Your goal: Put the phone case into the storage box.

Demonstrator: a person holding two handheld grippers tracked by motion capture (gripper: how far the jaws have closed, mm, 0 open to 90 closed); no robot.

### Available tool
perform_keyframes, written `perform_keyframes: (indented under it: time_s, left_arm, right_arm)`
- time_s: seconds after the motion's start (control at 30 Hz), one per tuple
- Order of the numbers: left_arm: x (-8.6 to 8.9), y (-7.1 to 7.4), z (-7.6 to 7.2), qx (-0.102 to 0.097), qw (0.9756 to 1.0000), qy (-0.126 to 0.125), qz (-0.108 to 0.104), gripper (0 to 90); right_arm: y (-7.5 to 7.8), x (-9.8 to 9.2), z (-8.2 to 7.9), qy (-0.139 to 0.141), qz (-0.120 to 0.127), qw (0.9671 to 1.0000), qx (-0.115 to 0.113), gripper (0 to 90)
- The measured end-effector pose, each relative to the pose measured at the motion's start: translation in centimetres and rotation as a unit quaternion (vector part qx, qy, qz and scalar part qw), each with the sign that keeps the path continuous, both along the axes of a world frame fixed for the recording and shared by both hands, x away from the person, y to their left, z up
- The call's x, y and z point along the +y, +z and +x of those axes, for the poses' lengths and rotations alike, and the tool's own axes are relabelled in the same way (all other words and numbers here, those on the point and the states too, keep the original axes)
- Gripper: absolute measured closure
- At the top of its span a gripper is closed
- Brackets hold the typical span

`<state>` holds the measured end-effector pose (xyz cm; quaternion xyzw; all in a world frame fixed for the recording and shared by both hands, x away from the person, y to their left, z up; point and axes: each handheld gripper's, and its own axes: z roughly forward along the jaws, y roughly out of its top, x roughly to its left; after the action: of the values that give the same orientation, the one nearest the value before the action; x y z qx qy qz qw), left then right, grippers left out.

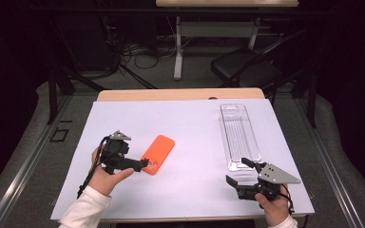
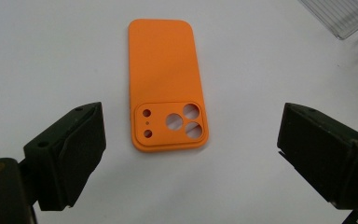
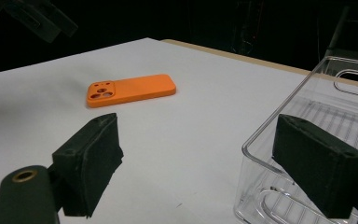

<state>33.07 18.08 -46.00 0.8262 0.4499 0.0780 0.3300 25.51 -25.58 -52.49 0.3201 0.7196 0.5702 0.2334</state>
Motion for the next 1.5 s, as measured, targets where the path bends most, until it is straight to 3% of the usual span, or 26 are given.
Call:
perform_keyframes:
  time_s: [0.73, 1.5]
  left_arm:
    - [-1.2, 0.2, 2.4, 0.011, 0.9997, 0.002, 0.023, 8.1]
    - [-3.4, -1.6, 5.2, 0.037, 0.9983, -0.002, 0.045, 8.1]
  right_arm:
    - [0.0, 0.0, 0.0, 0.000, -0.001, 1.0000, 0.001, 14.4]
    - [-0.1, -0.1, 0.2, 0.001, -0.002, 1.0000, 0.000, 14.4]
